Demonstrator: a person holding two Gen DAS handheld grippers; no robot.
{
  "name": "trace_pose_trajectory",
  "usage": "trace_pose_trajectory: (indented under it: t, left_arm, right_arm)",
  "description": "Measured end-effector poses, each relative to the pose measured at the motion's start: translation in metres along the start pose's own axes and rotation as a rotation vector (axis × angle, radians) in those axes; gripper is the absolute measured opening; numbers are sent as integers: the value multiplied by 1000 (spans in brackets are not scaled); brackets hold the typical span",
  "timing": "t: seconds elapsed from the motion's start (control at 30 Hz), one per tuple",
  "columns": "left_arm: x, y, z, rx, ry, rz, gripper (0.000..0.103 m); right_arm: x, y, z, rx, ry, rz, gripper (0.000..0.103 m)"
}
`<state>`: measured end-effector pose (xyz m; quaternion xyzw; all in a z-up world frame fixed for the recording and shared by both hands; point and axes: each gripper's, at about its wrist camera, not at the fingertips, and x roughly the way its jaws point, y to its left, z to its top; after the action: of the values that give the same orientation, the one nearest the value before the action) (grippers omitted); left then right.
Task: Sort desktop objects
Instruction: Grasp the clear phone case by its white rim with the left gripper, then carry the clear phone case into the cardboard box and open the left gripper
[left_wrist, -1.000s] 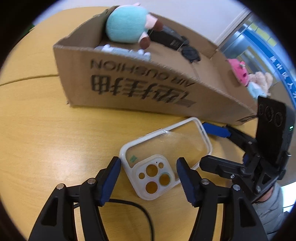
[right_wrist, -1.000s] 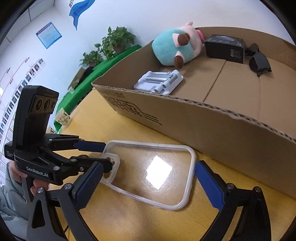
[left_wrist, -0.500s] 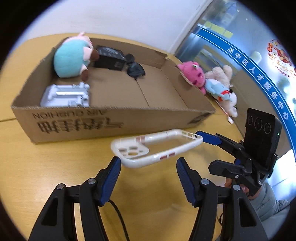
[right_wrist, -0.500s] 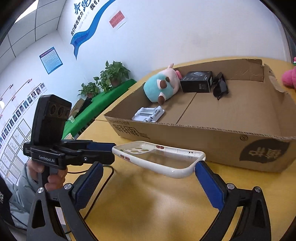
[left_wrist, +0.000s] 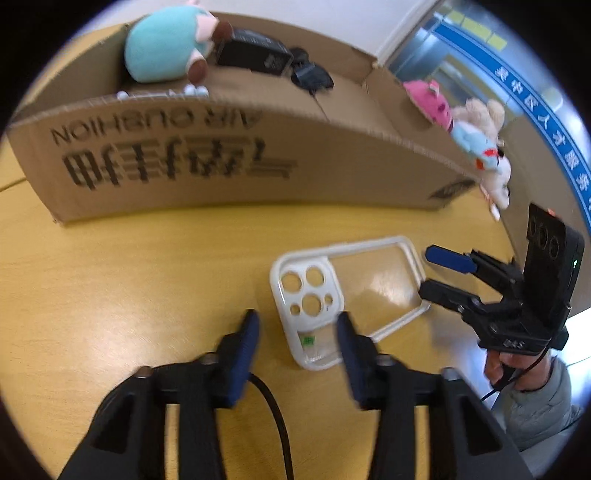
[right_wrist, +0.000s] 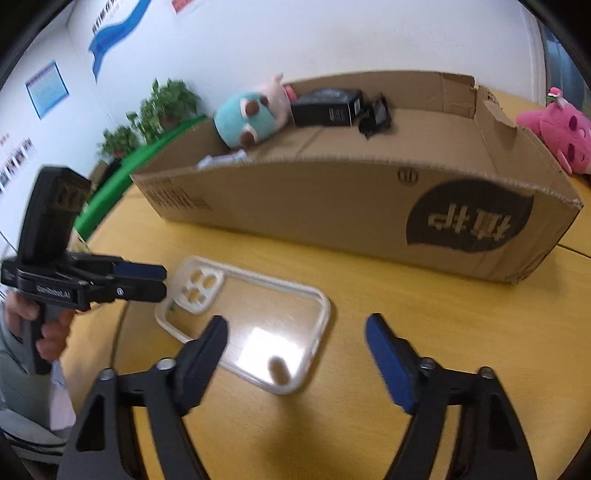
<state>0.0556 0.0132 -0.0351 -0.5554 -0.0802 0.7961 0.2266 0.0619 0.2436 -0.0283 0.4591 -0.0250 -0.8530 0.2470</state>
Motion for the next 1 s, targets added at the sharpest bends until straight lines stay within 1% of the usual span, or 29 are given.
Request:
trace_pose_trajectory:
  t: [0.03, 0.07, 0.1, 0.13, 0.17, 0.23, 0.3, 0.33, 0.4, 0.43, 0.47, 0.5, 0.57, 0.63, 0.73, 0.8, 0.87, 0.9, 1.0]
  left_arm:
    - [-2, 0, -2, 6, -13, 8, 29]
    - [-1, -1, -3, 6, -10, 9, 22]
    - [0, 1, -4, 3, -6, 8, 14]
    - [1, 2, -5, -2, -4, 8, 10]
    - [1, 2, -6, -3, -14, 13, 10]
    - [1, -1, -6, 16, -21, 31, 10]
    - [-2, -6, -7, 42, -39, 51, 10]
    - [-5, -9, -7, 51, -46, 48, 9]
    - [-15, -10, -7, 59, -67, 26, 9]
    - [-21, -11, -5, 52, -76, 2, 9]
    - [-29, -15, -2, 51, -87, -21, 9]
    - [-39, -22, 1, 71, -106, -34, 9]
    - [-56, -41, 11, 136, -151, -25, 9]
    - [-74, -59, 28, 188, -208, -23, 9]
    - [-94, -75, 59, 224, -291, -45, 9]
    - [-106, -85, 79, 260, -340, -55, 9]
    - [-115, -90, 96, 290, -378, -42, 9]
    - [-121, -92, 106, 300, -394, -31, 9]
    - [-133, -87, 137, 294, -428, -7, 9]
  right_arm:
    - [4, 2, -2, -16, 28, -17, 54]
    - [7, 4, -5, -31, 43, -32, 50]
    - [5, 5, -6, -47, 36, -47, 47]
    - [6, 7, -7, -63, 44, -60, 39]
    - [7, 9, -7, -79, 50, -67, 27]
    - [8, 11, -7, -105, 52, -92, 23]
    - [9, 13, -9, -119, 50, -105, 20]
    - [8, 13, -9, -117, 46, -113, 18]
    - [5, 11, -9, -90, 36, -115, 15]
    - [0, 8, -9, -69, 21, -103, 15]
    - [-9, 4, -9, -44, -7, -83, 13]
    - [-20, 0, -8, -22, -36, -70, 12]
    - [-42, -5, -3, 4, -89, -62, 12]
    - [-67, -5, 5, 3, -150, -81, 12]
    - [-107, -6, 32, -29, -244, -141, 12]
    - [-126, -6, 51, -60, -296, -169, 12]
    - [-142, -3, 73, -106, -335, -218, 12]
    - [-147, -1, 82, -123, -350, -230, 12]
    - [-150, -3, 121, -147, -370, -224, 12]
